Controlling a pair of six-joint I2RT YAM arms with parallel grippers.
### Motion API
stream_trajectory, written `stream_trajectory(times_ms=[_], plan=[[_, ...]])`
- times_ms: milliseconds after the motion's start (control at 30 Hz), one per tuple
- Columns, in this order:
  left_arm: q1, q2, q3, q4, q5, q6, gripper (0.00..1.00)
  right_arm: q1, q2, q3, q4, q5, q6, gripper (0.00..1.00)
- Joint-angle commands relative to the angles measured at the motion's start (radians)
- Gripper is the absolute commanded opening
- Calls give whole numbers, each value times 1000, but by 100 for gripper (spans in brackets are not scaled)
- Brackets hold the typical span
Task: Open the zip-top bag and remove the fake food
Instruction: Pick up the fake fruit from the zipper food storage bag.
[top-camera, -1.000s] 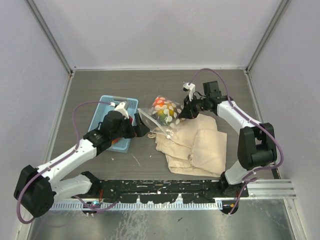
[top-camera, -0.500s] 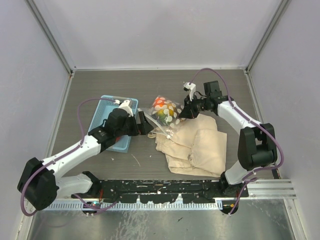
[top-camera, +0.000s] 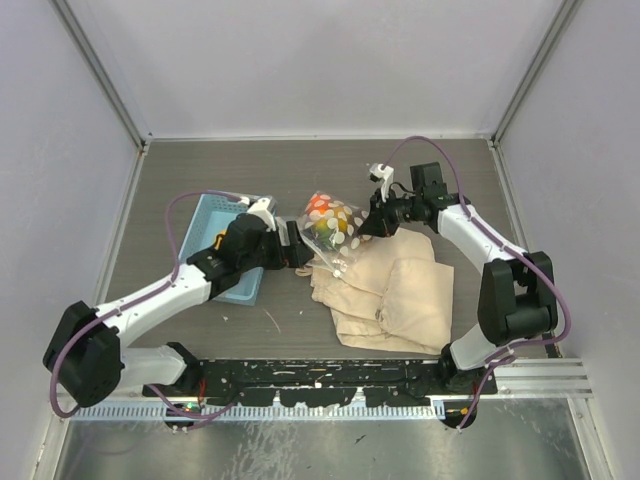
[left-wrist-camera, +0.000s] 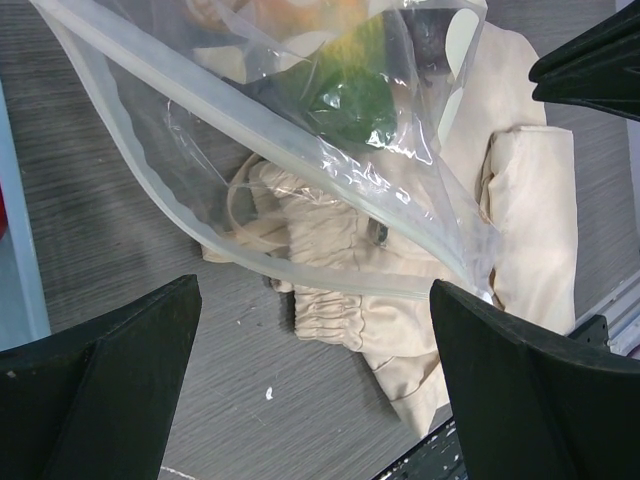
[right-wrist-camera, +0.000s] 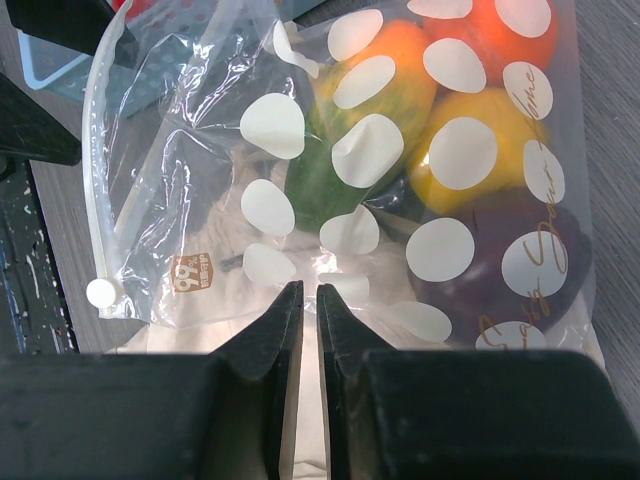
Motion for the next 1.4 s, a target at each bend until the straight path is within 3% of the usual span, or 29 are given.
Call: stream_trajectory(times_ms=[0,400,700,1033,1200,1367], plan=[[-8,21,48,90,8,32,98,-5,-52,-2,45,-33,16,17],[-15,73,50,131,29,49,98,-5,-69,-23,110,-59,78,19],[-16,126,44,201,42,66,98,-6,-71,-60,299,-44,304,20],[-15,133,28,269,33,108,98,-5,-87,-113,506,193,576,21],[-15,141,13,313,24,118,100,-2,-96,-110,525,263,591,23],[-12,150,14,333,17,134,95,15,-74,-51,481,284,527,24]])
